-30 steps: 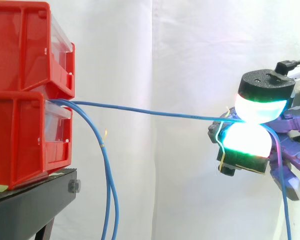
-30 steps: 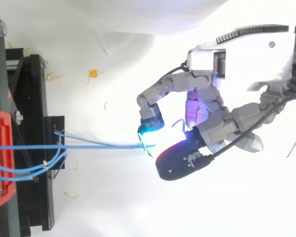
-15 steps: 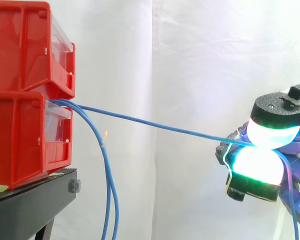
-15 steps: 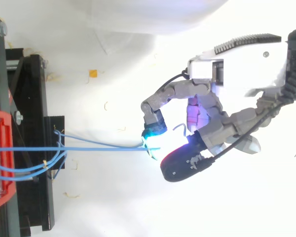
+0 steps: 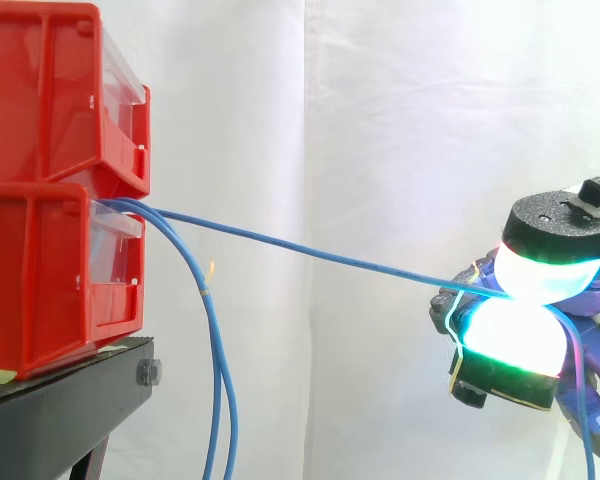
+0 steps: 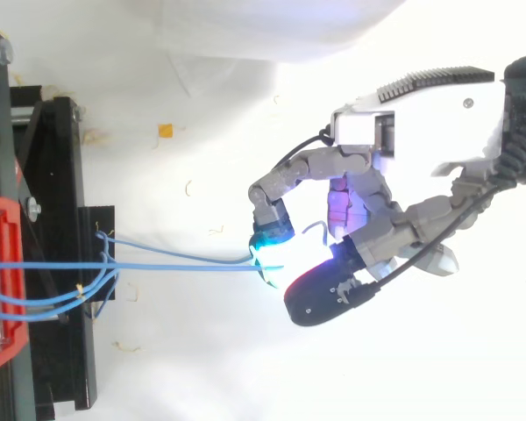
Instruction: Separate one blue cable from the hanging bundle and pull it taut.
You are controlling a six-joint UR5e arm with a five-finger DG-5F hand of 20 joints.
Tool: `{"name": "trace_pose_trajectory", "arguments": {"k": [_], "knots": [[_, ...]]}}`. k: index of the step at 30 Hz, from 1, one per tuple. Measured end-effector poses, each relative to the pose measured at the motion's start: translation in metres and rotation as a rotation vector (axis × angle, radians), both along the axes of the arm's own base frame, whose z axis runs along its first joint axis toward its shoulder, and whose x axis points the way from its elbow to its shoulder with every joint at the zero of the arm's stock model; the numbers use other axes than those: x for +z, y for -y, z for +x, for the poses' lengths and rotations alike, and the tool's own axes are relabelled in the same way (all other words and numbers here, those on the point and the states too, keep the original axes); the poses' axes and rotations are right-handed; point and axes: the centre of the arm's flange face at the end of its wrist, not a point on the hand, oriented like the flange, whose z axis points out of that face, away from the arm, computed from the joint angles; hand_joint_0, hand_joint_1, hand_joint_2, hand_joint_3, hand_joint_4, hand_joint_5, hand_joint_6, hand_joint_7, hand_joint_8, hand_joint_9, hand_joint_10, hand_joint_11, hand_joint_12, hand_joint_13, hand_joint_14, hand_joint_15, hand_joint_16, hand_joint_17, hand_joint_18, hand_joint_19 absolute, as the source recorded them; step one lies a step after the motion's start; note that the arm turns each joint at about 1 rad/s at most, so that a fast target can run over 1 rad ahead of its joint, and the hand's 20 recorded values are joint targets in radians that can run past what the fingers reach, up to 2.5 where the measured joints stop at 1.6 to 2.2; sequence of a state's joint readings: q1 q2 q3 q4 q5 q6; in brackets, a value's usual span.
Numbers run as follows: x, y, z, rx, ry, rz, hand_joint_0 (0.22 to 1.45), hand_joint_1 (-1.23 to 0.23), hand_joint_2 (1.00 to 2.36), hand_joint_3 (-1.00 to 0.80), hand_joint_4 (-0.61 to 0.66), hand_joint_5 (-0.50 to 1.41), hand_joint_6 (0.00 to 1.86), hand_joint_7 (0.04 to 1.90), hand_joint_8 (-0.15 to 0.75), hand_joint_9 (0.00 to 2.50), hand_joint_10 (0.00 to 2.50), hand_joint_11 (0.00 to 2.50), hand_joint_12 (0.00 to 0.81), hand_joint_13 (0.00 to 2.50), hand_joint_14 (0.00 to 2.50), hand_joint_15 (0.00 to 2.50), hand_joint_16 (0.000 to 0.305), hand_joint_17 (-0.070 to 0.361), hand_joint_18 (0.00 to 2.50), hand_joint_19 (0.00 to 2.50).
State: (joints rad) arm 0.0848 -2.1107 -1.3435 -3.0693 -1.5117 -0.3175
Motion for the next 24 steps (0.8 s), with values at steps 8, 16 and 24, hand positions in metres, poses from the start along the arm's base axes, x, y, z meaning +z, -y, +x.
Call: {"name": "trace_pose_trajectory", "arguments": {"k": [8,16,24], "knots": [[0.0001,0.0000,0.0003,-0.002,0.003,0.003,0.74,-0.73,1.01,-0.10,0.00,0.15,0.50,1.34,0.180,2.15,0.03,0.72,0.304,1.51,0.02,0.69,0.072,0.161,1.10,0.45],[0.0011,-0.0002,0.0019,-0.005,0.016,0.015,0.74,-0.73,1.01,-0.10,0.00,0.15,0.50,1.34,0.178,2.15,0.03,0.73,0.304,1.51,0.02,0.69,0.072,0.161,1.11,0.45],[0.0007,-0.0001,0.0013,-0.008,0.010,0.015,0.74,-0.73,1.01,-0.10,0.00,0.15,0.50,1.34,0.183,2.15,0.03,0.71,0.309,1.51,0.02,0.69,0.072,0.161,1.10,0.44]]}}
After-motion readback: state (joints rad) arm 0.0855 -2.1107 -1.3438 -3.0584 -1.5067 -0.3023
